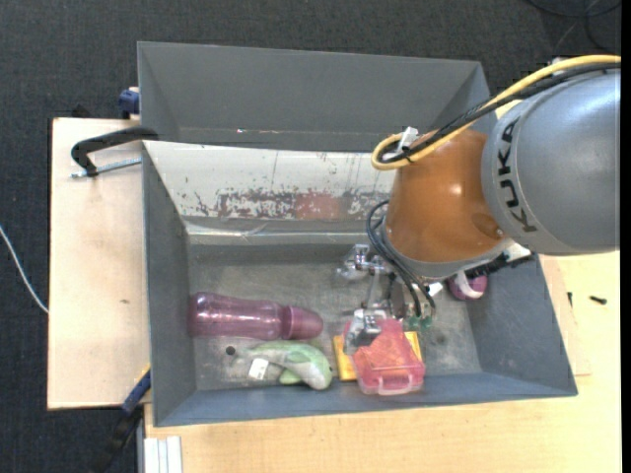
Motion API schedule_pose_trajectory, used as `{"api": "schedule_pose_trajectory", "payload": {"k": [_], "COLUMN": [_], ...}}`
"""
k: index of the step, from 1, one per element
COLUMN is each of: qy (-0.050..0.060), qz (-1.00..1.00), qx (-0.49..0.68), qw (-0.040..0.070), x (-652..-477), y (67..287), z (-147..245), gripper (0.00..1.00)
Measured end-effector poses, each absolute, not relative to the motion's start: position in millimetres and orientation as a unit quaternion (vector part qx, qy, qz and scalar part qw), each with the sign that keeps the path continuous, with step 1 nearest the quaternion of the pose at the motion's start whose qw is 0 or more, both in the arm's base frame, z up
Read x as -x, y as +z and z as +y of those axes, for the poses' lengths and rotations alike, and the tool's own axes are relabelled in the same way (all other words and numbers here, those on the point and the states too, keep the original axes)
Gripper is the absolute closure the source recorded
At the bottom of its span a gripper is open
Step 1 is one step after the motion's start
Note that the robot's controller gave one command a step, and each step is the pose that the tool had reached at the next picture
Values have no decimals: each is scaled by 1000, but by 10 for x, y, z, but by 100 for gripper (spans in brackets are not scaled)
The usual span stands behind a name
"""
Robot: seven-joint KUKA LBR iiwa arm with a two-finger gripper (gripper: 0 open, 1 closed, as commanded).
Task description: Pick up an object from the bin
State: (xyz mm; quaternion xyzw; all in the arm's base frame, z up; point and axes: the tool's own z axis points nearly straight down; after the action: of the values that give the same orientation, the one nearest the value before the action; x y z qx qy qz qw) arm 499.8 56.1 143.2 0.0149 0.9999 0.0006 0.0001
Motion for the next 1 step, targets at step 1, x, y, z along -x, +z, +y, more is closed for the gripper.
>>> {"api": "schedule_pose_trajectory", "payload": {"k": [1], "qy": [1], "qz": [1000], "qx": [8], "qw": [4], "x": [-5030], "y": [985], "z": [873], "gripper": [0]}}
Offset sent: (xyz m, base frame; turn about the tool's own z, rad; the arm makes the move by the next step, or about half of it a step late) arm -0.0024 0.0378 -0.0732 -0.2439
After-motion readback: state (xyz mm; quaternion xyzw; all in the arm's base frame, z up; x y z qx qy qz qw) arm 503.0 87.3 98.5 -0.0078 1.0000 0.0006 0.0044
